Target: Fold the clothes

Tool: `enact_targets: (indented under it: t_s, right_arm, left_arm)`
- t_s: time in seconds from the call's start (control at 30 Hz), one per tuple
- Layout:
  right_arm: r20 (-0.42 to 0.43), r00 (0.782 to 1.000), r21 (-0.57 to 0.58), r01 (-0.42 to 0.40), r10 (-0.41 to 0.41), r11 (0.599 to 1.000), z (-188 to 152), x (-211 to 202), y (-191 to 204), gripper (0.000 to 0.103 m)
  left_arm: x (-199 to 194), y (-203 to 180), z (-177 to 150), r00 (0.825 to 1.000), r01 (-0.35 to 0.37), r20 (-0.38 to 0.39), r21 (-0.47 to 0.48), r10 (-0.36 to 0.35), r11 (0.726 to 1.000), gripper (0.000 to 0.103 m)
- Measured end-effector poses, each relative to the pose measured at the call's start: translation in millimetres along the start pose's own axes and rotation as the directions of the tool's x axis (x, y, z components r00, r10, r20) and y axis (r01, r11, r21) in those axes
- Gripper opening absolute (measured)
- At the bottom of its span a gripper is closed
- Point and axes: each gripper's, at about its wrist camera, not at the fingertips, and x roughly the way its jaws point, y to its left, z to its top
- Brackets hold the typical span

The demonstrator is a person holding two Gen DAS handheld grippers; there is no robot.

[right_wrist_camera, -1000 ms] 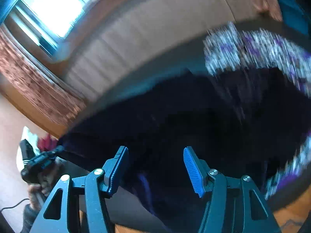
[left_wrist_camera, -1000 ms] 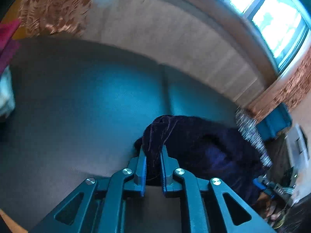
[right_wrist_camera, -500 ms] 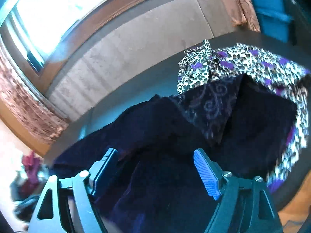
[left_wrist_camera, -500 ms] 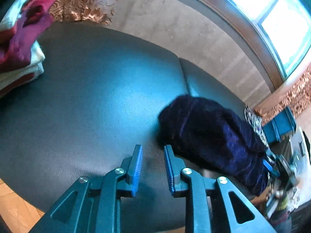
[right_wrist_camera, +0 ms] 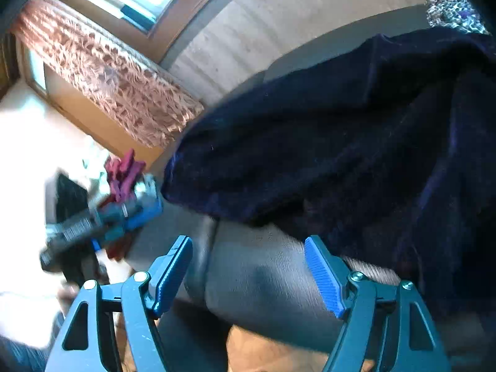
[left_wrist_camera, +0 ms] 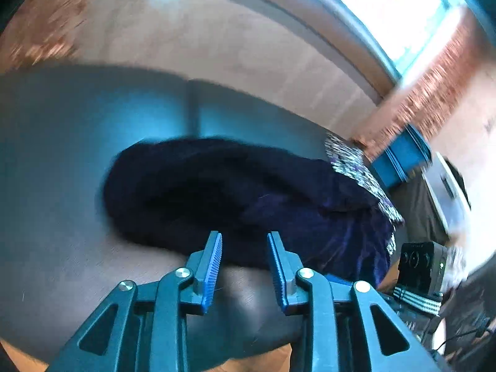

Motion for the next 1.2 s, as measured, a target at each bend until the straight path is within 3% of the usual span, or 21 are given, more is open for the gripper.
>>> enact_targets:
  t_s: [0.1, 0.2, 0.33, 0.43, 0.53, 0.67, 0.77, 0.83, 0.87, 0.9, 1.0, 1.2]
  right_arm:
    - [-0.001, 0.999, -0.021, 0.035, -0.035, 0.999, -12.5, -10.7, -0.2, 0.077]
    - [0.045, 0.999, -0.007, -0.013, 0.013, 1.000, -22.5, -20.9, -15.2, 0.079]
    - [0.139, 0.986, -0.048, -0.090, 0.096, 0.995, -36.7, -31.1, -23.5, 0.086]
    - [0.171, 0.981, -0.129, -0.066, 0.088, 0.989, -44.5, -31.4, -14.1, 0.091]
    - [0.180, 0.979, -0.169, -0.069, 0.100, 0.983, -44.2, -28.7, -6.8, 0.103]
    - [0.186, 0.979, -0.196, -0.046, 0.083, 0.980, -43.5, -28.0, -4.1, 0.103]
    - [0.188, 0.977, -0.190, -0.061, 0.097, 0.980, -40.2, -30.2, -7.0, 0.103]
    - [0.189, 0.977, -0.190, -0.064, 0.100, 0.980, -38.7, -31.6, -8.1, 0.103]
    - [0.189, 0.977, -0.191, -0.061, 0.097, 0.980, -37.2, -30.4, -6.9, 0.103]
    - [0.189, 0.977, -0.192, -0.059, 0.095, 0.980, -36.2, -29.1, -6.3, 0.103]
    - [0.186, 0.978, -0.194, -0.056, 0.093, 0.979, -34.0, -26.4, -6.0, 0.103]
    - [0.182, 0.980, -0.204, -0.048, 0.086, 0.978, -32.0, -24.1, 0.1, 0.103]
  left_arm:
    - [23.8, -55.8, 44.5, 0.999, 0.047, -0.023, 0.124, -0.045, 0.991, 0.040]
    - [35.2, -99.1, 58.7, 0.995, 0.084, -0.070, 0.227, -0.070, 0.970, 0.044]
    - [75.0, -139.0, 62.8, 0.990, 0.052, -0.137, 0.297, -0.012, 0.953, 0.047]
    - [104.8, -168.9, 65.9, 0.982, 0.032, -0.185, 0.351, 0.035, 0.936, 0.047]
    - [134.7, -198.8, 69.0, 0.970, 0.016, -0.229, 0.404, 0.084, 0.915, 0.047]
    - [174.5, -238.8, 73.2, 0.947, -0.001, -0.282, 0.473, 0.153, 0.881, 0.047]
    - [188.9, -242.8, 79.3, 0.952, -0.002, -0.277, 0.422, 0.131, 0.907, 0.045]
    - [197.1, -242.9, 83.7, 0.957, 0.000, -0.268, 0.376, 0.109, 0.927, 0.025]
    - [201.2, -242.9, 85.9, 0.960, 0.001, -0.263, 0.353, 0.098, 0.936, 0.009]
    - [205.2, -243.0, 88.1, 0.962, 0.003, -0.258, 0.329, 0.087, 0.944, 0.004]
    - [209.4, -236.9, 94.4, 0.972, 0.013, -0.230, 0.250, 0.046, 0.968, 0.002]
    - [144.4, -198.4, 112.1, 0.998, -0.001, -0.056, 0.143, 0.009, 0.990, 0.000]
